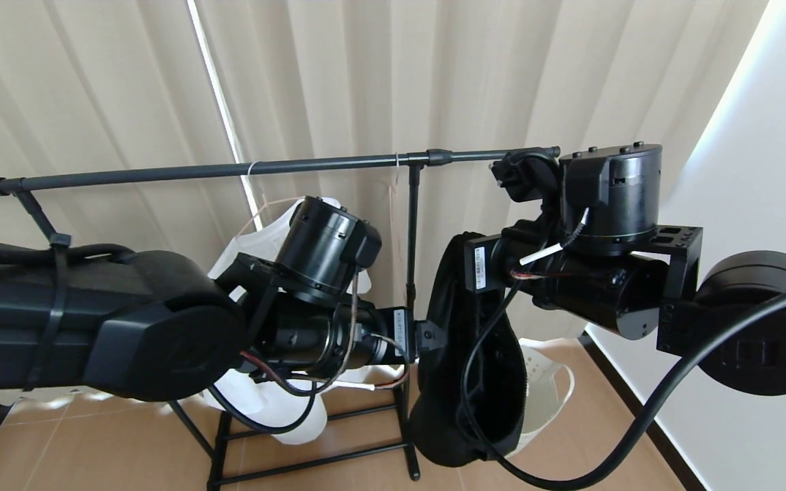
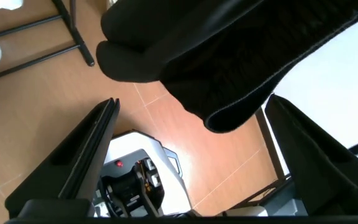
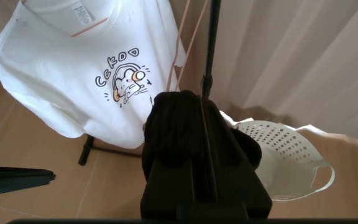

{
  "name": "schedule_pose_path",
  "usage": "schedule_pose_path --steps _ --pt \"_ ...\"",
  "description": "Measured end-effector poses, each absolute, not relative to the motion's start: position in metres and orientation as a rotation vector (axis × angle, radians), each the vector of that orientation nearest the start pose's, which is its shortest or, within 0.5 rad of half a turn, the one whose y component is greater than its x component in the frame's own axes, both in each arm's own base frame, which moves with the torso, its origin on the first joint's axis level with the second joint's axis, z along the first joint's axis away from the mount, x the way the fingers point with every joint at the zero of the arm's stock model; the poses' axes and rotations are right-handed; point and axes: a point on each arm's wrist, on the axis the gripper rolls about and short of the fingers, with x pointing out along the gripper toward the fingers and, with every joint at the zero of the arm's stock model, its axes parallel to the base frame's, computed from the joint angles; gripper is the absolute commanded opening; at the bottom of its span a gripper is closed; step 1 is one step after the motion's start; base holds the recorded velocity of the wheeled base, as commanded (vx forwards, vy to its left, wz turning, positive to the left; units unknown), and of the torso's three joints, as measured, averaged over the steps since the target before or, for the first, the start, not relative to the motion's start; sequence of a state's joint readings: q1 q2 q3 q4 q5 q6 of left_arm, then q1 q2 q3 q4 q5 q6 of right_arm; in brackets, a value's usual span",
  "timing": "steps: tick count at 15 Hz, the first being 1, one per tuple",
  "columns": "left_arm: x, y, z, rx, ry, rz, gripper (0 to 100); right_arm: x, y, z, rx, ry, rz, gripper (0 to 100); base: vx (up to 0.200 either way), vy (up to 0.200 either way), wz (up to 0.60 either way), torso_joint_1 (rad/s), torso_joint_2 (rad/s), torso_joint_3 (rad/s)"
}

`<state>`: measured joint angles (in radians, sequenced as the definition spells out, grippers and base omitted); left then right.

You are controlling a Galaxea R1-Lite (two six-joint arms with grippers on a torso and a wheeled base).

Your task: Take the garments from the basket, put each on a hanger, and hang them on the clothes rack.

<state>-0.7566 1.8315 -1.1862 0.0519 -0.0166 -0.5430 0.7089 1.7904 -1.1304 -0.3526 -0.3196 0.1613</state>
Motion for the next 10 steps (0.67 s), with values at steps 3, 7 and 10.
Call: schedule_pose_path --steps 3,7,10 --pt "0.251 -0.246 0.180 -0.245 0.820 -0.563 100 0.268 0.221 0.213 0.003 0.302 0.364 0 0.000 0.000 0.00 0.000 0.00 0.000" --pt "0.252 -0.253 0.180 -0.258 0.795 -0.584 100 0.268 0.221 0.213 0.003 0.302 0.363 0 0.000 0.000 0.00 0.000 0.00 0.000" --pt "0.257 -0.257 0.174 -0.271 0.786 -0.570 100 0.268 0.221 0.213 0.003 0.304 0.364 0 0.000 0.000 0.00 0.000 0.00 0.000"
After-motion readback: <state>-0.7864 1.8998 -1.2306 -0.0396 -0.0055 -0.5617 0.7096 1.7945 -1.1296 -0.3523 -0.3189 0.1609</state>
